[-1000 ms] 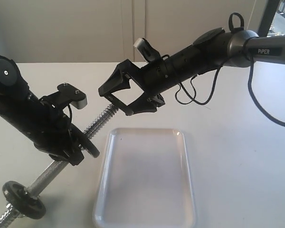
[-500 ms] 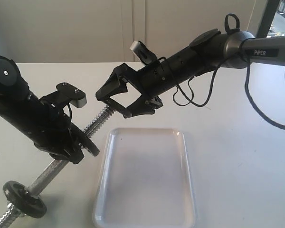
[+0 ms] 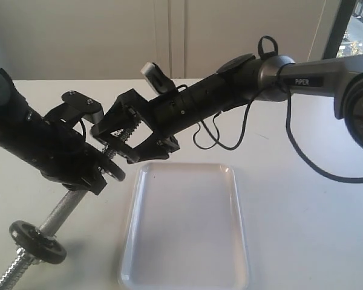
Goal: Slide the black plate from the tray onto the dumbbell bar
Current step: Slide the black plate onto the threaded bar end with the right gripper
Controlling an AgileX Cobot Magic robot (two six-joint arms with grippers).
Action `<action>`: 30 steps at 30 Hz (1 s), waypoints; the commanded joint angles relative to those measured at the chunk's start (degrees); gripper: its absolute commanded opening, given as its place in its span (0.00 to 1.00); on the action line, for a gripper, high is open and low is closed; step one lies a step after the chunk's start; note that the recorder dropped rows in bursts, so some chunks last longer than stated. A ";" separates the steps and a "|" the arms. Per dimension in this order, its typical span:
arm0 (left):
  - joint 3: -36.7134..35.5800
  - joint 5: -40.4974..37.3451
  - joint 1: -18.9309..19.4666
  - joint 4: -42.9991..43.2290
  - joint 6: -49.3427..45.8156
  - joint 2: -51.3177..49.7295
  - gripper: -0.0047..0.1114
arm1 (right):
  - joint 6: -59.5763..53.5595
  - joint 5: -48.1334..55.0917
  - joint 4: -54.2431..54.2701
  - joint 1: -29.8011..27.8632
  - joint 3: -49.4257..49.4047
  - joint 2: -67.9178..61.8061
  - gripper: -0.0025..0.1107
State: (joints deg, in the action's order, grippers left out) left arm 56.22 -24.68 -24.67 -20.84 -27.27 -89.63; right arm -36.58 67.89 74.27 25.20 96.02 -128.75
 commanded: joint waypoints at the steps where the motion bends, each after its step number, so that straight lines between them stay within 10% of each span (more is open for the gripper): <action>1: 1.53 3.63 0.04 -3.98 0.47 3.07 0.04 | -1.13 2.07 4.85 1.63 0.59 0.91 0.02; 10: 1.53 3.63 0.04 -3.98 0.47 3.07 0.04 | -0.88 2.07 4.04 2.25 0.59 0.05 0.10; 20: 1.53 3.53 0.04 -3.98 0.35 3.04 0.04 | -3.67 2.07 3.43 2.04 0.59 0.05 0.90; 30: 1.53 3.32 0.04 -3.98 0.35 3.04 0.04 | -3.64 2.07 1.72 -2.85 0.59 0.05 0.92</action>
State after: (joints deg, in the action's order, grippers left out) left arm 56.22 -24.15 -24.67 -21.15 -27.27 -89.25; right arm -40.48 69.18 75.44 24.44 96.15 -129.47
